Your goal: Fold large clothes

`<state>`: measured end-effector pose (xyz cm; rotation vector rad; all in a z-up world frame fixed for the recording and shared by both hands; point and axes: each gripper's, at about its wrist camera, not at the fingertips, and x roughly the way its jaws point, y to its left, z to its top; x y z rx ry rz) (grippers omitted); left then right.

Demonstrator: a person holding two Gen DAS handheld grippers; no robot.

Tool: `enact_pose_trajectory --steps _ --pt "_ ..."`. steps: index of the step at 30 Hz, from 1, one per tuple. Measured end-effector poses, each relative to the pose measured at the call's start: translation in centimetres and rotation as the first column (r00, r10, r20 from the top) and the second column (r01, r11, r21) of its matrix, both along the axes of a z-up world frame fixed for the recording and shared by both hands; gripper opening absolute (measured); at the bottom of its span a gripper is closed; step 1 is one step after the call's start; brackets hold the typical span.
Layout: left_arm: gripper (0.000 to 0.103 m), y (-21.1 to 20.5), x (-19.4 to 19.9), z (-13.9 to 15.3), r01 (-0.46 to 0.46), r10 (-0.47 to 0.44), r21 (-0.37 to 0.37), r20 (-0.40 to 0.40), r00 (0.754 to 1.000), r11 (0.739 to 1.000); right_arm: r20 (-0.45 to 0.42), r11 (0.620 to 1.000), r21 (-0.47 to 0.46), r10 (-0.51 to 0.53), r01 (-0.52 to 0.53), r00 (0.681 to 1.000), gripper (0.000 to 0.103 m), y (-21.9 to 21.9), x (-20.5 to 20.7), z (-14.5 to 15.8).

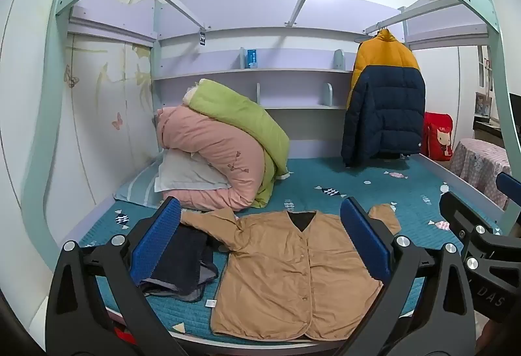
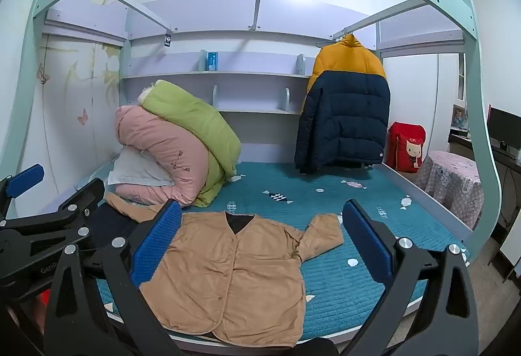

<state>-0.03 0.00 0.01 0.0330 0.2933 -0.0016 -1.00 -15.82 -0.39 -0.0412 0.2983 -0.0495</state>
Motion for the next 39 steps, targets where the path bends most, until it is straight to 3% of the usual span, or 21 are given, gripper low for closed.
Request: enact_pose_trajectory --steps 39 --pt "0.099 0.0 -0.3 0.0 -0.009 0.009 0.002 0.019 1.000 1.000 0.014 1.000 0.008 -0.001 0.001 1.000 0.096 -0.2 -0.2 -0.1"
